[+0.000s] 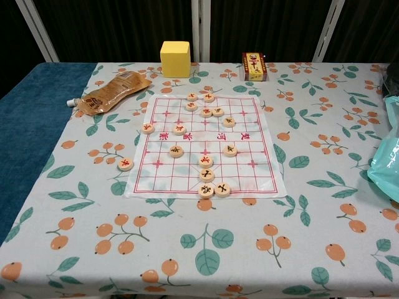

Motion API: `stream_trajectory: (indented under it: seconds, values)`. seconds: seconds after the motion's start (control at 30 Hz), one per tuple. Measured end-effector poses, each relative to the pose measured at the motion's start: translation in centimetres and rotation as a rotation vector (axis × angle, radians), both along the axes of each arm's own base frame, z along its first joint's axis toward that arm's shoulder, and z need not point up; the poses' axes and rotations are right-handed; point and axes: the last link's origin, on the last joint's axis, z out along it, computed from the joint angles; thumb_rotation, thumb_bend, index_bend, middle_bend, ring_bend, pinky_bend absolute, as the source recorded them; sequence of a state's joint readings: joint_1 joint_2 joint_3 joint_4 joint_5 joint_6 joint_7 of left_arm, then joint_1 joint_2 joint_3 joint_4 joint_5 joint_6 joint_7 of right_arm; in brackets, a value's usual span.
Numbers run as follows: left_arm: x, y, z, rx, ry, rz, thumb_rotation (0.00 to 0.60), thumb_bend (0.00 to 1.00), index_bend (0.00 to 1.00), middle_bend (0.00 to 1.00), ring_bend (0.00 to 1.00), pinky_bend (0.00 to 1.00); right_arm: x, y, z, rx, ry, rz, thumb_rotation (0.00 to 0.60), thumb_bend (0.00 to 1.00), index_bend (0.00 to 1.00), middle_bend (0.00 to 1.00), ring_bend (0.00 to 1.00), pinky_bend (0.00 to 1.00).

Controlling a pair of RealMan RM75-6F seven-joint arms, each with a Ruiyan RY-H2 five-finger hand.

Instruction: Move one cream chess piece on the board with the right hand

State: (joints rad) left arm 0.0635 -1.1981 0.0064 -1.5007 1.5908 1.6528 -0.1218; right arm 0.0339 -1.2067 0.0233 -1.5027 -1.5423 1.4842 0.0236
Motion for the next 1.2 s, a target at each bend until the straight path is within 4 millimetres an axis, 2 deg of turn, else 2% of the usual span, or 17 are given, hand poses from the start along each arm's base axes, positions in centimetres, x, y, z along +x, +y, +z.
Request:
stream_trajectory:
  seconds: [0.33, 0.63, 0.83, 0.97, 1.07, 1.2]
  values:
    - [-0.3, 0.2, -0.3, -0.008, -0.007, 0.008, 0.6, 0.21, 0.07, 0.04, 0.0, 0.04, 1.2, -1.8, -1.1, 0.052, 0.022, 0.04, 0.6, 0.26, 0.0, 0.0, 0.0, 0.0]
    - [-0.1, 0.0, -0.4, -0.005, -0.013, 0.002, 0.6, 0.21, 0.07, 0.04, 0.0, 0.04, 5.3, -5.5, -3.1, 0.14, 0.046, 0.192, 0.6, 0.23, 0.0, 0.0, 0.0, 0.0]
    - [0.0, -0.3, -0.4, 0.001, -0.016, 0.003, 0.6, 0.21, 0.07, 0.04, 0.0, 0.04, 9.2, -8.8, -6.2, 0.256, 0.079, 0.297, 0.6, 0.22, 0.0, 0.0, 0.0, 0.0]
    - [-0.1, -0.4, -0.3, 0.0, -0.018, 0.01, 0.6, 0.21, 0.07, 0.04, 0.0, 0.04, 12.6, -10.5, -9.1, 0.337, 0.102, 0.377, 0.6, 0.22, 0.0, 0.0, 0.0, 0.0]
    - [-0.2, -0.4, -0.3, 0.002, -0.022, 0.011, 0.6, 0.21, 0.07, 0.04, 0.0, 0.04, 15.0, -11.1, -11.2, 0.378, 0.11, 0.431, 0.6, 0.22, 0.0, 0.0, 0.0, 0.0]
    - [-0.3, -0.5, -0.3, 0.005, -0.024, 0.011, 0.6, 0.21, 0.07, 0.04, 0.0, 0.04, 17.0, -11.2, -13.4, 0.423, 0.115, 0.472, 0.6, 0.22, 0.0, 0.0, 0.0, 0.0]
